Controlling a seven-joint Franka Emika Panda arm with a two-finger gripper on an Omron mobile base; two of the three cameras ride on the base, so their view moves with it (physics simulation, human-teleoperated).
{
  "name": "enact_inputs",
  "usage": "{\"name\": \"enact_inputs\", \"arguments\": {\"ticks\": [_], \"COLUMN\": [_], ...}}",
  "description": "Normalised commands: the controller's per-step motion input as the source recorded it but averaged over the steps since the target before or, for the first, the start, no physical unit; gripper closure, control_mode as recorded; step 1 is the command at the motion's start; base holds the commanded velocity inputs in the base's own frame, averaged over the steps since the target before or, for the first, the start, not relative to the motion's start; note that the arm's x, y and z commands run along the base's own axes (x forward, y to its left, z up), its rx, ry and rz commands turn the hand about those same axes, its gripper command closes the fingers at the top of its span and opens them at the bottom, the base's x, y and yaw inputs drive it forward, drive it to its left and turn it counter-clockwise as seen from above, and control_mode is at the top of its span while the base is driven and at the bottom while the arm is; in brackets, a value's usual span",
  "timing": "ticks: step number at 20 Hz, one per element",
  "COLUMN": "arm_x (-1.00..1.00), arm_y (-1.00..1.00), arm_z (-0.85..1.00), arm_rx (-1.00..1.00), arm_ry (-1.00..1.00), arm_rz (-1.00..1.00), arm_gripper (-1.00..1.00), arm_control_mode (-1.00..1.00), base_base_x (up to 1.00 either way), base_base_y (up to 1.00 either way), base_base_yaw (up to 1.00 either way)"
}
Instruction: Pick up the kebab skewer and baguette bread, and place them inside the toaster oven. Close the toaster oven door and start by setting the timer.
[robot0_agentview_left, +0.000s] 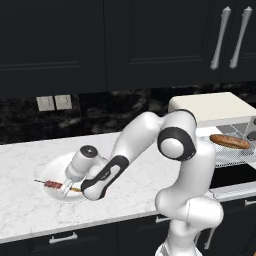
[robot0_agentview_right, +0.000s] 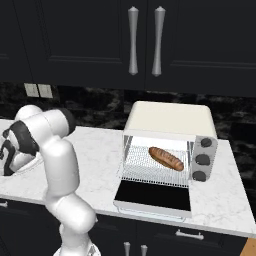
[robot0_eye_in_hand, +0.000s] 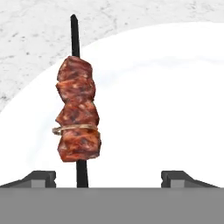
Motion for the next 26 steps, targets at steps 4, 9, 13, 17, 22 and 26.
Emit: {"name": "enact_inputs", "arguments": {"ticks": [4, 9, 13, 17, 22, 26], "arm_x": [0.07, 0.0, 0.0, 0.0, -0.07, -0.21], "arm_y": [0.29, 0.39, 0.51, 0.55, 0.28, 0.02], "arm_z": [-0.02, 0.02, 0.02, 0.0, 0.0, -0.01], "arm_rx": [0.0, -0.01, -0.05, -0.08, -0.05, 0.0], "arm_ry": [0.0, 0.0, 0.0, 0.01, 0.04, 0.08], "arm_rz": [-0.04, -0.07, -0.14, -0.2, -0.13, -0.01], "arm_gripper": [-1.0, -1.0, 1.0, 1.0, 1.0, 1.0], "arm_control_mode": [-1.0, -1.0, -1.0, -1.0, -1.0, -1.0], "base_base_x": [0.0, 0.0, 0.0, 0.0, 0.0, 0.0], "base_base_y": [0.0, 0.0, 0.0, 0.0, 0.0, 0.0], "base_base_yaw": [0.0, 0.0, 0.0, 0.0, 0.0, 0.0]}}
